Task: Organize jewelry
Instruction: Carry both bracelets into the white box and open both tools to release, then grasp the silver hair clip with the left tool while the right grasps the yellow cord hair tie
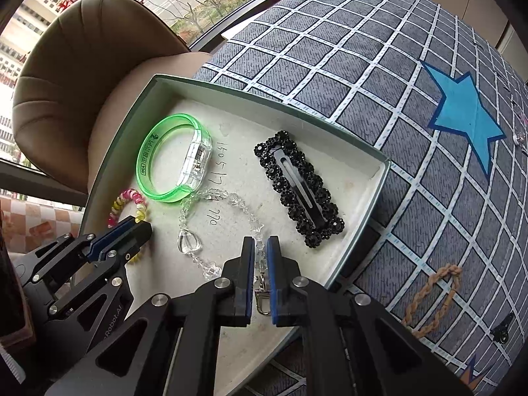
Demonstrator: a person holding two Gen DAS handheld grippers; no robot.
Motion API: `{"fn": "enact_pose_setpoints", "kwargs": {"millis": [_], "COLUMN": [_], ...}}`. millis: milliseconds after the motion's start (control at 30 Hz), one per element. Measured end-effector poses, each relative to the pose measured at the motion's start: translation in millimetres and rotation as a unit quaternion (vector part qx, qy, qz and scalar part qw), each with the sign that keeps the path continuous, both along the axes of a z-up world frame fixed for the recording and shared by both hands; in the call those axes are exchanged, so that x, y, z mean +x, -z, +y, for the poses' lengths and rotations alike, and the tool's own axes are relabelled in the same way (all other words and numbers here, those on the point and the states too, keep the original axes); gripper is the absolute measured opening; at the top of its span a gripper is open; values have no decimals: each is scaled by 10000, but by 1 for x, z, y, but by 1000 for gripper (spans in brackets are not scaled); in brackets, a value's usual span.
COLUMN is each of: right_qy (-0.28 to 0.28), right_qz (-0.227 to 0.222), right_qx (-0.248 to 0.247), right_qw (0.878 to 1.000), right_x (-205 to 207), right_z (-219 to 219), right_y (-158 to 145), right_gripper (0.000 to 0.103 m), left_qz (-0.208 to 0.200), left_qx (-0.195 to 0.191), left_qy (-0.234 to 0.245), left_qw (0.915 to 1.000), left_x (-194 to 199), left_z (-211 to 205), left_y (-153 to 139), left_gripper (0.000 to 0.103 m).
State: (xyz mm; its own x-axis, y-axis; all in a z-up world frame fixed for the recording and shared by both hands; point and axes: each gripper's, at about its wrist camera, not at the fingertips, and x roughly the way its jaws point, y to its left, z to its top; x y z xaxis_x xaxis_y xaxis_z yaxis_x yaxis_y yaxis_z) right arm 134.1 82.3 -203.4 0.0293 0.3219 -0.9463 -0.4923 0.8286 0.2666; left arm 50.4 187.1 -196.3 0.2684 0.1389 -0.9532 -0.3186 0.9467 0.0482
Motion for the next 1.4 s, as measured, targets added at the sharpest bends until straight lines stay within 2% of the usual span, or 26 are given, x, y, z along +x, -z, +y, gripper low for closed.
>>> {"fn": "enact_pose_setpoints", "kwargs": {"millis": [67, 100, 133, 233, 333, 433, 700, 733, 767, 800, 900, 933, 1033, 1167, 1400], "right_qy": [51, 82, 106, 200, 333, 462, 1147, 1250, 1369, 1501, 1926, 2063, 2452, 2905, 3592], "right_qz": [-17, -35, -72, -159, -224, -284, -295, -299, -295, -287, -260, -256, -247, -217, 26], "right_qx": [104, 172, 243, 422, 583, 680, 754, 743, 726, 706, 699, 693, 686, 572, 212], "right_qw": [9999, 9998, 9996, 9988, 9975, 9962, 9901, 9889, 9875, 9857, 9784, 9757, 9667, 9549, 9330], "right_x": [-1, 0, 0, -2, -6, -11, -30, -33, -36, -38, -48, -51, -62, -78, -105], "right_z": [-5, -7, -9, -18, -27, -40, -105, -116, -128, -139, -178, -189, -225, -268, -335], "right_y": [-9, -14, -19, -36, -49, -59, -71, -72, -73, -73, -76, -76, -76, -72, -57], "right_gripper": [29, 43, 50, 52, 63, 67, 79, 79, 79, 80, 81, 84, 103, 103, 103], "left_qz": [6, 2, -6, -35, -73, -174, -153, -152, -149, -105, -236, -235, -266, -349, -206], "left_qx": [48, 73, 102, 168, 201, 209, 259, 251, 256, 275, 419, 433, 467, 499, 101], "left_qy": [-4, -4, -1, 22, -5, -12, 352, 409, 465, 508, 757, 852, 1147, 1517, 2158], "left_qw": [10000, 10000, 9999, 9999, 9998, 9996, 9989, 9987, 9985, 9983, 9960, 9951, 9919, 9866, 9762], "left_x": [-4, -6, -7, -9, -14, -20, -20, -20, -20, -19, -13, -10, -3, 3, 14], "left_z": [-1, 0, 0, 2, 1, 1, -21, -25, -30, -35, -54, -61, -84, -121, -179], "left_y": [-5, -8, -10, -17, -24, -32, -45, -47, -48, -50, -56, -58, -62, -70, -65], "left_gripper": [15, 15, 15, 15, 15, 16, 16, 20, 69, 103, 103, 103, 103, 103, 103]}}
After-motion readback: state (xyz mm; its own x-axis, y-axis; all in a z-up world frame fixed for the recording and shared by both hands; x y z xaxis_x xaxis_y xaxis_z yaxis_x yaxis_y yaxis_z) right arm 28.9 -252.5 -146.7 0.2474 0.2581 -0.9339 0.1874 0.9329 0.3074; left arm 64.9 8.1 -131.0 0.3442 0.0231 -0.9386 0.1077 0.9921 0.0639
